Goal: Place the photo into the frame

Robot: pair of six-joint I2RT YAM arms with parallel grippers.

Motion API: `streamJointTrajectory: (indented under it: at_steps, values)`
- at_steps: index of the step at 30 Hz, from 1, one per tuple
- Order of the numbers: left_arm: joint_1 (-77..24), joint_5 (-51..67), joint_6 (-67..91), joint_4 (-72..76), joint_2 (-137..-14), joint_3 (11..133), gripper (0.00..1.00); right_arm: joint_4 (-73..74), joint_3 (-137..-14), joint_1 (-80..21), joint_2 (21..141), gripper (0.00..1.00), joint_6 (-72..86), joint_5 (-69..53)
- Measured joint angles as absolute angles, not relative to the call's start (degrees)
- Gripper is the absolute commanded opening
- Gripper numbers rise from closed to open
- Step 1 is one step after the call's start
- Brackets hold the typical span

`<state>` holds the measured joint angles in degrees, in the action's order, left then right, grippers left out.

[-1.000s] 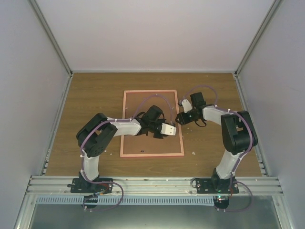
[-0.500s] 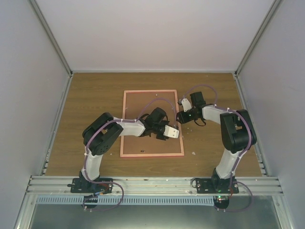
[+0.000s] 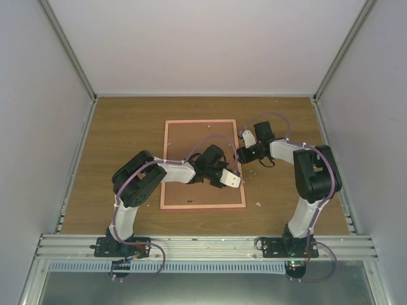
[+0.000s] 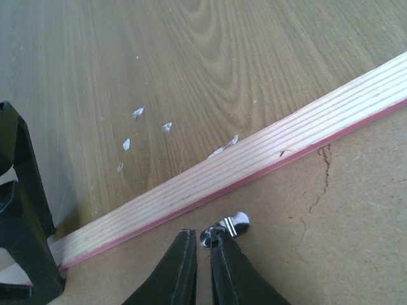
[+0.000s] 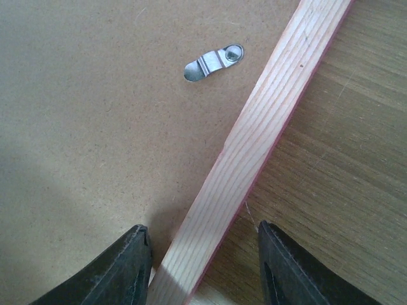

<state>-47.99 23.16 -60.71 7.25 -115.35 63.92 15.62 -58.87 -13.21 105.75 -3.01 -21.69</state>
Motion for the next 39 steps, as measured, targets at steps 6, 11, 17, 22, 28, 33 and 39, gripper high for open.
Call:
streamJointTrajectory:
  at_steps: [6,11,17,22,28,33,39]
  values:
    - [-48.8,23.3,-62.8,7.6,-115.3,63.8,0.12,15.6,-58.9,-13.2,105.8,0.46,-2.6,-21.7]
    - [-49.1,23.1,-63.5,7.4,-115.5,64.1,0.12,15.6,-58.9,-13.2,105.8,0.45,-2.5,-21.7]
    - [-50.0,21.4,-63.6,7.5,-116.2,64.9,0.1,15.6,-59.1,-13.2,106.1,0.4,-1.9,-22.2]
    - [-50.4,19.5,-61.6,8.4,-116.2,64.9,0.09,15.6,-59.2,-13.2,106.2,0.34,-1.4,-22.9]
    - [-50.5,17.7,-56.1,9.5,-116.4,65.0,0.09,15.4,-59.2,-13.2,106.2,0.22,0.3,-23.1]
    - [-50.7,15.9,-52.1,11.3,-116.4,64.3,0.09,14.8,-59.1,-13.2,106.2,0.13,1.8,-22.9]
    - [-50.3,14.2,-46.9,13.7,-115.0,61.9,0.13,14.5,-59.0,-13.2,106.2,0.01,2.1,-22.9]
